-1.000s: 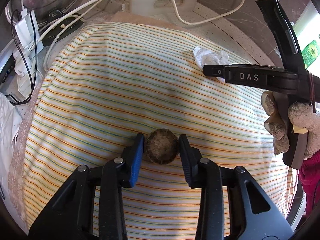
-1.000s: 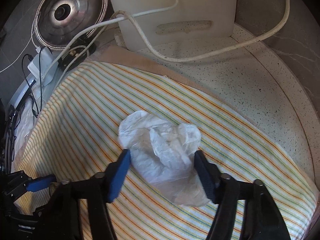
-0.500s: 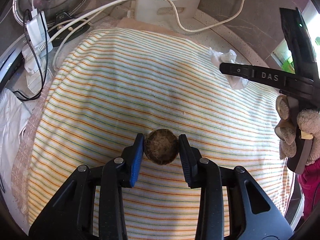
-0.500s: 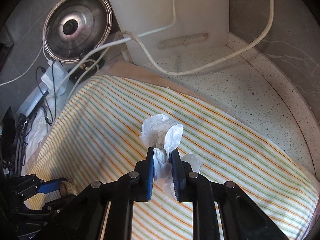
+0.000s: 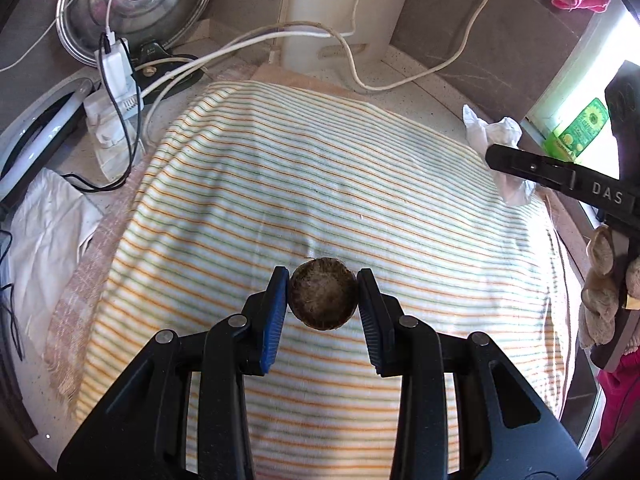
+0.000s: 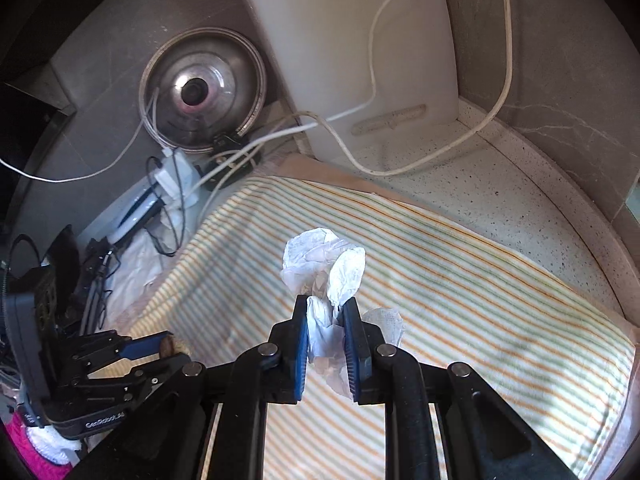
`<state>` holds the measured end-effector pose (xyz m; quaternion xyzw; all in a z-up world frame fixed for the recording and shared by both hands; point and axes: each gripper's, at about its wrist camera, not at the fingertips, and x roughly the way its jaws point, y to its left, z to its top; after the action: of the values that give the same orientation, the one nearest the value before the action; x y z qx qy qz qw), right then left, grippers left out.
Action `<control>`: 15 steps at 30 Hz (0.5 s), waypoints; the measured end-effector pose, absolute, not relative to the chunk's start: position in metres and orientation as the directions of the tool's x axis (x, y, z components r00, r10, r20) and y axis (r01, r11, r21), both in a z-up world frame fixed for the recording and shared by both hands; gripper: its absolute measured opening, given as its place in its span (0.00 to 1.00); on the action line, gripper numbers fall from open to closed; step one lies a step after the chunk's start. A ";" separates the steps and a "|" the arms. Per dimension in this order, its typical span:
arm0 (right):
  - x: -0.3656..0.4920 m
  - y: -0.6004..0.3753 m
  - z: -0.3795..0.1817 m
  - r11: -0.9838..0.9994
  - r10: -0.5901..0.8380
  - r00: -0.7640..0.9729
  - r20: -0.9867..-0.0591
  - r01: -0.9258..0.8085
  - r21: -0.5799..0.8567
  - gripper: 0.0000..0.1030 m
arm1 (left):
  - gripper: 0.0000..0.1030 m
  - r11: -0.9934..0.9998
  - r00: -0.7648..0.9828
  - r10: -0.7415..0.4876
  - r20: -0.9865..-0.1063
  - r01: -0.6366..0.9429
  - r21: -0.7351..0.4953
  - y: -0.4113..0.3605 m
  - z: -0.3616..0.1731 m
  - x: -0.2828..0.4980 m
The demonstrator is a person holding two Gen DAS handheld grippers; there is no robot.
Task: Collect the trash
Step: 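Carry the brown cap and white tissue down over the blue basket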
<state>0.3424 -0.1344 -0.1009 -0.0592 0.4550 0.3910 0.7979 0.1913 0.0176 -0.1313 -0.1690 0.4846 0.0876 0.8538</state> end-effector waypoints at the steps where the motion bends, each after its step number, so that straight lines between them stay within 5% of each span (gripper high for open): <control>1: 0.337 -0.136 -0.097 0.684 0.575 0.281 -0.768 -0.680 0.264 0.14 | 0.34 0.929 0.518 -0.013 -0.855 -0.311 -0.202 0.018 -0.129 0.188; 15: 0.240 -0.165 -0.063 0.677 0.621 0.312 -0.719 -0.675 0.292 0.14 | 0.34 0.941 0.561 -0.038 -0.827 -0.259 -0.219 0.017 -0.106 0.113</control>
<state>0.2399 -0.1651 -0.0627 -0.0318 0.4288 0.4004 0.8092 0.1133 0.0168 -0.1059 -0.1602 0.4641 0.0637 0.8688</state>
